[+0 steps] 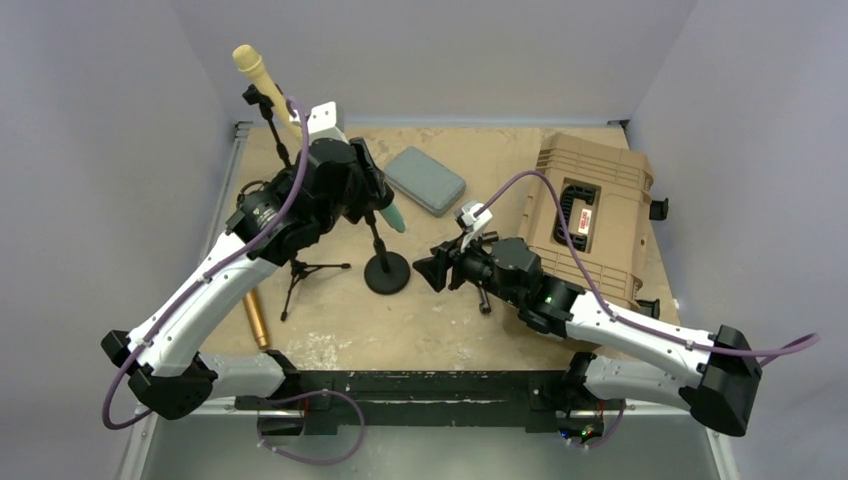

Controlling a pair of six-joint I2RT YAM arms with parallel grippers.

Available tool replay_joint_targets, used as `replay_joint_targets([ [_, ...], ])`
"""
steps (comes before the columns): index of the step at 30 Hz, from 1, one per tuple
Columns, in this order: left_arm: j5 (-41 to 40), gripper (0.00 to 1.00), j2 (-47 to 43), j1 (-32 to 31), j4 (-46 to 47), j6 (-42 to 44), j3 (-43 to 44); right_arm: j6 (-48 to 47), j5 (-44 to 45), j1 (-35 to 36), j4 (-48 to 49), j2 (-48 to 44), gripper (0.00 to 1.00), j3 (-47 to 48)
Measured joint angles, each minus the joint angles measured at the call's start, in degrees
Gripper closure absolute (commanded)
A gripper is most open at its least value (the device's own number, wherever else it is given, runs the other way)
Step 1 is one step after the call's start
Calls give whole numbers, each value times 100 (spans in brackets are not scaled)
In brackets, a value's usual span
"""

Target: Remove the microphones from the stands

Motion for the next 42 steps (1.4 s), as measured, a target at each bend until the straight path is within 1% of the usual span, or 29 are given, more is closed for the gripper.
replay_joint_targets([
  [4,-216,100,-63,-343,-22,-212,-59,-2,42,0,-70,-149,47,0],
  [5,-219,98,-68,-374,-13,-238,-70,-2,50,0,-87,-188,47,0],
  [8,-201,78,-76,-424,33,-256,-107,-7,138,0,-105,-264,47,0],
  [11,-127,51,-116,-485,201,-197,-232,-15,170,0,-133,-291,47,0],
  [13,28,38,-173,-529,376,-111,-367,-26,190,0,-190,-289,47,0],
  [14,118,33,-205,-535,459,-59,-431,-31,195,0,-219,-291,47,0],
  [17,503,26,-334,-553,710,151,-671,-66,236,0,-378,-289,47,13],
  [20,916,16,-498,-557,927,402,-892,-133,302,0,-627,-289,46,155],
  [24,1469,12,-872,-557,1204,883,-1248,-275,341,0,-905,-293,44,518],
  [27,1718,8,-1287,-557,1235,1373,-1475,-424,330,0,-1117,-275,42,872],
  [33,1775,7,-2461,-437,1250,2625,-1722,-817,273,0,-1508,157,40,1932],
  [37,2028,6,-3126,-2,1290,3270,-1963,-1019,262,0,-1755,562,38,2660],
  [40,2730,4,-3407,651,1445,3471,-2400,-1128,136,0,-1934,857,37,3204],
  [42,3250,2,-3471,887,1659,3480,-2815,-1191,79,0,-2028,1058,36,3558],
])
